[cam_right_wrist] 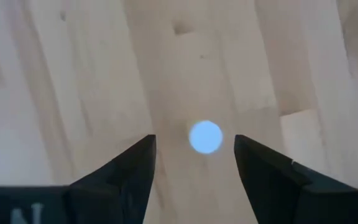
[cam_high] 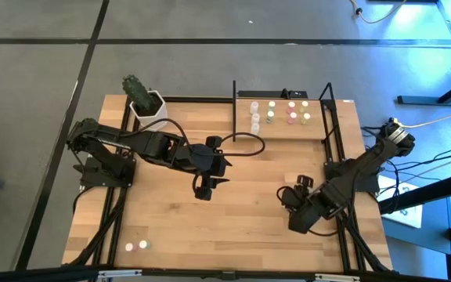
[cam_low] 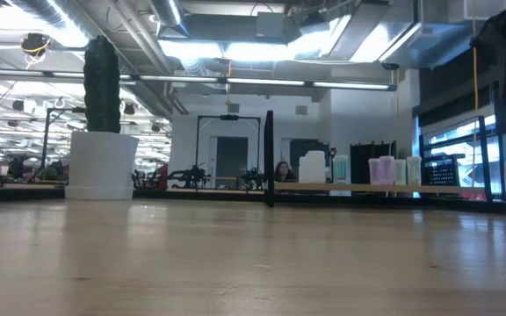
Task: Pick and place medicine bottles onto shelf by color
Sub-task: Put the yellow pill bottle on the shelf aligned with the other yellow pill bottles
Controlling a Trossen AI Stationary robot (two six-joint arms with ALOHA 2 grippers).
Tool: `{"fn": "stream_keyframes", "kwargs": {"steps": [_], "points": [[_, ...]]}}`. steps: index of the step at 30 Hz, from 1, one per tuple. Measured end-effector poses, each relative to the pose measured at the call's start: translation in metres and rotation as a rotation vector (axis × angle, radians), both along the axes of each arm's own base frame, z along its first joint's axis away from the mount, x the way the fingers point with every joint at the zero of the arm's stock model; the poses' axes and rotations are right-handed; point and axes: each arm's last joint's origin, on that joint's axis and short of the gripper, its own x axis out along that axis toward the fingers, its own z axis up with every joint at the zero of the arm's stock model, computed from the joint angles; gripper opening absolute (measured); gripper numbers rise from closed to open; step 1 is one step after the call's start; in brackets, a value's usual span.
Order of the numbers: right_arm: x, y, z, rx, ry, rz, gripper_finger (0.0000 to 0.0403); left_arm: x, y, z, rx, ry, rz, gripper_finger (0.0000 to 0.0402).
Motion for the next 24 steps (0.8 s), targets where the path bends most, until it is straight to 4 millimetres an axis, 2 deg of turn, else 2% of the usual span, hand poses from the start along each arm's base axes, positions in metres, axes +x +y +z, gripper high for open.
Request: {"fn": "stream_keyframes", "kwargs": {"steps": [3, 11, 24], "points": [[-0.005, -0.001, -0.010, -0.033, 0.018, 0.011, 0.0220, 0.000, 0.000, 0.000, 0.000, 0.000, 0.000, 0.0202], [-0.004, 0.001, -0.026, 0.016, -0.006, 0.039, 0.0220, 0.000, 0.000, 0.000, 0.000, 0.000, 0.000, 0.0202], [-0.005, -0.003, -0.030, -0.025, -0.005, 0.035, 0.0220, 0.000, 0.000, 0.000, 0.000, 0.000, 0.000, 0.0202]]}}
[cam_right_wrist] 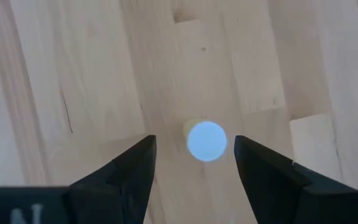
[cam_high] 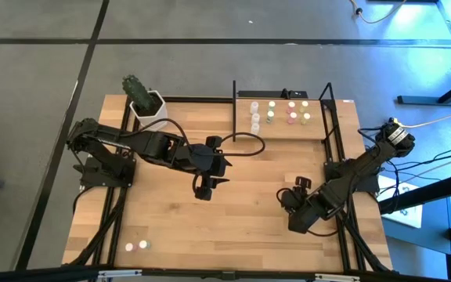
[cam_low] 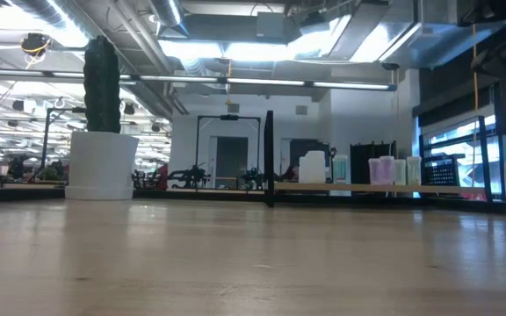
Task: Pick and place medicine bottles onto shelf by color
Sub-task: Put the yellow pill bottle on the shelf aligned with the other yellow pill bottles
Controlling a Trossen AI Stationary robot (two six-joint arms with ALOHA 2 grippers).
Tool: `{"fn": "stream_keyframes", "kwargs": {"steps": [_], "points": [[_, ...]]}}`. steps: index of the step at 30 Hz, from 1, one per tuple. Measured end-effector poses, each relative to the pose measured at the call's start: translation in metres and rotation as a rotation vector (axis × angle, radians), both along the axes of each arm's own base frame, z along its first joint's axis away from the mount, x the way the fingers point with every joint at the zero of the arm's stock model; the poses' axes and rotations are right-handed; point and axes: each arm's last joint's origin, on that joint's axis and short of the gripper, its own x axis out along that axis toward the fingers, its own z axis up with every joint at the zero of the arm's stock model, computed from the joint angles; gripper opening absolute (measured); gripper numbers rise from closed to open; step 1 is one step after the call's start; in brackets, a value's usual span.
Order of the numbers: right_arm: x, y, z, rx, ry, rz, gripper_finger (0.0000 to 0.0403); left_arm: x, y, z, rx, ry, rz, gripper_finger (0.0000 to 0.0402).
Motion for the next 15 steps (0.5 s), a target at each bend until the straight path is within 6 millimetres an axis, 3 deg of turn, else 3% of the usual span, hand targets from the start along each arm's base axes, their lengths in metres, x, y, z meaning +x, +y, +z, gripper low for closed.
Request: {"fn": "stream_keyframes", "kwargs": {"steps": [6, 15], "points": [[0.001, -0.001, 0.000, -0.004, -0.001, -0.004, 0.0220, 0.000, 0.000, 0.000, 0.000, 0.000, 0.000, 0.0202], [-0.001, -0.004, -0.015, 0.004, -0.003, -0.015, 0.0220, 0.000, 0.000, 0.000, 0.000, 0.000, 0.000, 0.0202]]}}
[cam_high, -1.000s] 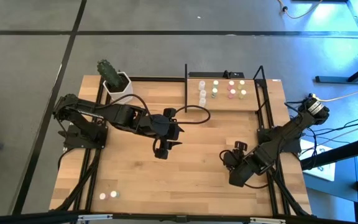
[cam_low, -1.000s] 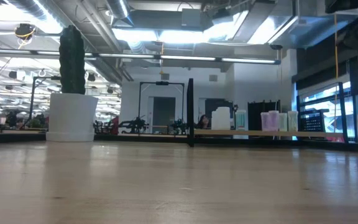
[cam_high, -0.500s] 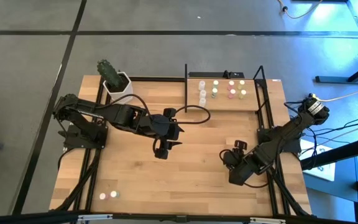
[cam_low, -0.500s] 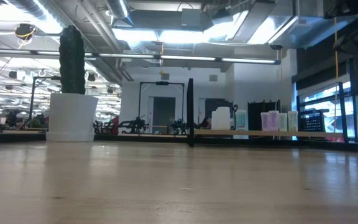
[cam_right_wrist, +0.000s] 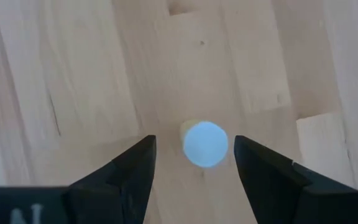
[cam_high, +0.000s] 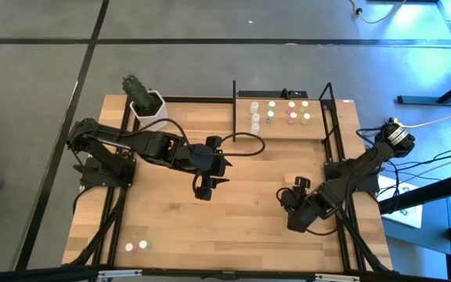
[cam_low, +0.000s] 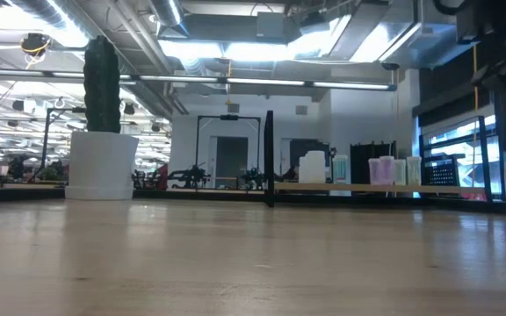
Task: Pick and place medicine bottles onto shelf by color
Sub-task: Put the yellow pill bottle on the shelf aligned with the other yellow pill bottles
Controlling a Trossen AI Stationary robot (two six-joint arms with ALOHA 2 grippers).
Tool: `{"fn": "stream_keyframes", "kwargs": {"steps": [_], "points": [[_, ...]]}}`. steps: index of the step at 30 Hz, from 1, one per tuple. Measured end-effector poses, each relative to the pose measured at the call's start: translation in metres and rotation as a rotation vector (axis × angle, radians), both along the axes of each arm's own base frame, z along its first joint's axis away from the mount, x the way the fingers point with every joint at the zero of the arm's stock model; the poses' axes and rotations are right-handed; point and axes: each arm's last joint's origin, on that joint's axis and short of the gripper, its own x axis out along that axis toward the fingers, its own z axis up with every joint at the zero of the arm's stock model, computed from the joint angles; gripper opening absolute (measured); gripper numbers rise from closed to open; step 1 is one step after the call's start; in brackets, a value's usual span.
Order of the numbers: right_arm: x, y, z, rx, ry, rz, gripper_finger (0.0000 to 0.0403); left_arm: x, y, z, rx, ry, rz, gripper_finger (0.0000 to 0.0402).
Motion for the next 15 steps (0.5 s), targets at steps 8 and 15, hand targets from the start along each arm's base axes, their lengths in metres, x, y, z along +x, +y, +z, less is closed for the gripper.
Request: {"fn": "stream_keyframes", "kwargs": {"steps": [8, 15], "points": [[0.003, -0.004, 0.000, -0.022, -0.008, -0.001, 0.0220, 0.000, 0.000, 0.000, 0.000, 0.001, 0.000, 0.0202], [-0.001, -0.007, -0.010, -0.028, 0.005, -0.020, 0.0220, 0.000, 0.000, 0.000, 0.001, 0.000, 0.000, 0.0202]]}}
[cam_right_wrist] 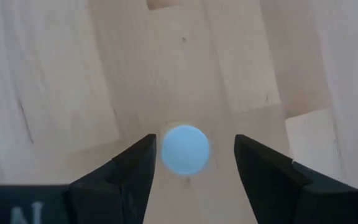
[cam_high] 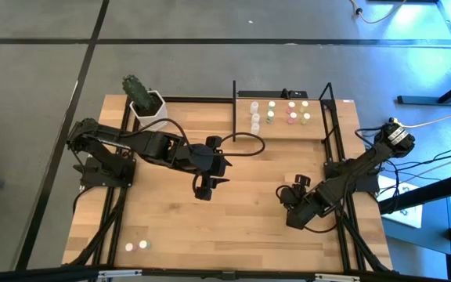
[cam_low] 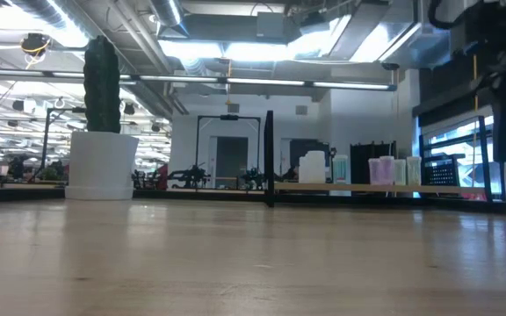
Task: Pick and place medicine bottles onto shelf by color
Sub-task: Put the yellow pill bottle on the shelf aligned with the other yellow pill bottles
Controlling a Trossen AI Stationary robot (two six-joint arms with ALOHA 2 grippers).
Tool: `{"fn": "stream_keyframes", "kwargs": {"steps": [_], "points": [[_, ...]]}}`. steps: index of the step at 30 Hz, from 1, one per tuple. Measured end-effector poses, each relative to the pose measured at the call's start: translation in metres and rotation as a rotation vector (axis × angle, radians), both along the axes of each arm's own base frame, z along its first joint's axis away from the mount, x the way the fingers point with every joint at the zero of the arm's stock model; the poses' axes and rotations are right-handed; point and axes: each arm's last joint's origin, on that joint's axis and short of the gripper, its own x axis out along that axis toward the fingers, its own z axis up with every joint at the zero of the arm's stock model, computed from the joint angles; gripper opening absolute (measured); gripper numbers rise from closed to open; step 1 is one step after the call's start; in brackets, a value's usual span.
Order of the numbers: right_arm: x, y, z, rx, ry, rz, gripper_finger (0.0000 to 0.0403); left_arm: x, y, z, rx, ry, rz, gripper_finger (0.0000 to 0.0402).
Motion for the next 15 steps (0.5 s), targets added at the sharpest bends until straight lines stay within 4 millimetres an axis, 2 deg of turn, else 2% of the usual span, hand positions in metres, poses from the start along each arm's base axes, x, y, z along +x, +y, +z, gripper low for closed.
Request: {"fn": "stream_keyframes", "kwargs": {"steps": [15], "points": [[-0.002, -0.004, -0.013, 0.006, -0.006, -0.009, 0.0220, 0.000, 0.000, 0.000, 0.000, 0.000, 0.000, 0.0202]]}}
